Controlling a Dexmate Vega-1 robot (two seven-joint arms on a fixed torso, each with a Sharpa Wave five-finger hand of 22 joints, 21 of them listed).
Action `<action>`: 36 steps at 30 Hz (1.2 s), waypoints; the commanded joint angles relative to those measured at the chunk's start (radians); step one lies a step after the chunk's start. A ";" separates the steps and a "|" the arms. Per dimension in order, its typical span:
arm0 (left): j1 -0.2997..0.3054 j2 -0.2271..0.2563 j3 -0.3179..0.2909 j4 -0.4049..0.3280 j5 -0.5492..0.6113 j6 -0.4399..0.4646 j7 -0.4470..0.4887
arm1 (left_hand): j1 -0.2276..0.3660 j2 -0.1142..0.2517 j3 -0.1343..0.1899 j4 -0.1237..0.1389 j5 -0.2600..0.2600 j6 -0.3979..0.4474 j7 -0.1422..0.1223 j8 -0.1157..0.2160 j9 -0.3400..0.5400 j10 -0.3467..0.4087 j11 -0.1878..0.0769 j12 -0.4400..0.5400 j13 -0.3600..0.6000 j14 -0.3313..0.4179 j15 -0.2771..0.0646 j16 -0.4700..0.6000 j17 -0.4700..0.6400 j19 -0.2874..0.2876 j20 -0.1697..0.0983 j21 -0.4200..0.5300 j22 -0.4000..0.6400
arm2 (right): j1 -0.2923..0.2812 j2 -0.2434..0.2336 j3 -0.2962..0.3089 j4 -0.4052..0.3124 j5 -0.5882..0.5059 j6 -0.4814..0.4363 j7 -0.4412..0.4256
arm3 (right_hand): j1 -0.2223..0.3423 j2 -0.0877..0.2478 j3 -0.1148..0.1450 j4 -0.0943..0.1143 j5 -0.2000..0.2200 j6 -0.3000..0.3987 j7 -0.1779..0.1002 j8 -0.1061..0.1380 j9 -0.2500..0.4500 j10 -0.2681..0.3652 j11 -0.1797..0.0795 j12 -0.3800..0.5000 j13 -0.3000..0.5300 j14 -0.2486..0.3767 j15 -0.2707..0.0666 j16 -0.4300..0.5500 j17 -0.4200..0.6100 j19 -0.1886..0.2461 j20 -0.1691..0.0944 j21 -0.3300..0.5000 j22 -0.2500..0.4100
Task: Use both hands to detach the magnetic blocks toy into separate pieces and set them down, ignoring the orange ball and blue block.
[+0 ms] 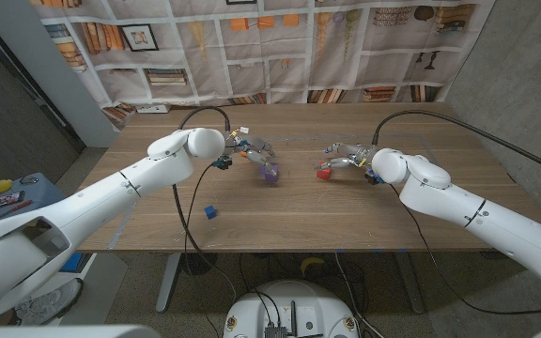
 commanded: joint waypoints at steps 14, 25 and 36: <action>0.141 0.068 -0.144 -0.047 -0.213 -0.047 0.230 | -0.023 0.043 0.013 0.007 0.003 -0.069 -0.009 0.011 -0.001 0.041 -0.028 0.020 -0.001 0.030 -0.014 0.015 0.001 0.027 -0.026 0.014 0.001 | -0.107 -0.013 0.130 0.005 0.281 0.104 -0.230 | -0.049 0.031 0.004 0.014 -0.008 0.040 0.013 -0.011 -0.014 0.065 -0.038 0.033 -0.002 0.011 -0.041 0.020 0.003 0.032 -0.042 0.017 0.002; 0.206 0.084 -0.206 -0.035 -0.276 -0.107 0.340 | -0.037 0.053 0.011 0.010 0.001 -0.076 -0.008 0.011 -0.003 0.045 -0.035 0.018 -0.002 0.043 -0.028 0.014 0.000 0.022 -0.055 0.010 -0.001 | -0.144 0.014 0.174 0.052 0.376 0.188 -0.333 | -0.068 0.047 0.004 0.012 -0.017 0.066 0.001 -0.025 -0.027 0.129 -0.069 0.045 -0.011 0.044 -0.097 0.029 -0.008 0.057 -0.087 0.018 -0.001; 0.241 0.058 -0.253 0.055 -0.368 -0.212 0.410 | -0.049 0.062 0.010 0.013 0.001 -0.081 0.002 0.012 -0.004 0.047 -0.036 0.016 -0.003 0.048 -0.029 0.012 -0.001 0.017 -0.060 0.007 -0.001 | -0.161 0.067 0.198 0.139 0.464 0.317 -0.403 | -0.074 0.062 0.008 0.005 -0.020 0.107 0.010 -0.031 -0.035 0.184 -0.073 0.051 -0.019 0.079 -0.120 0.033 -0.026 0.085 -0.117 0.020 -0.002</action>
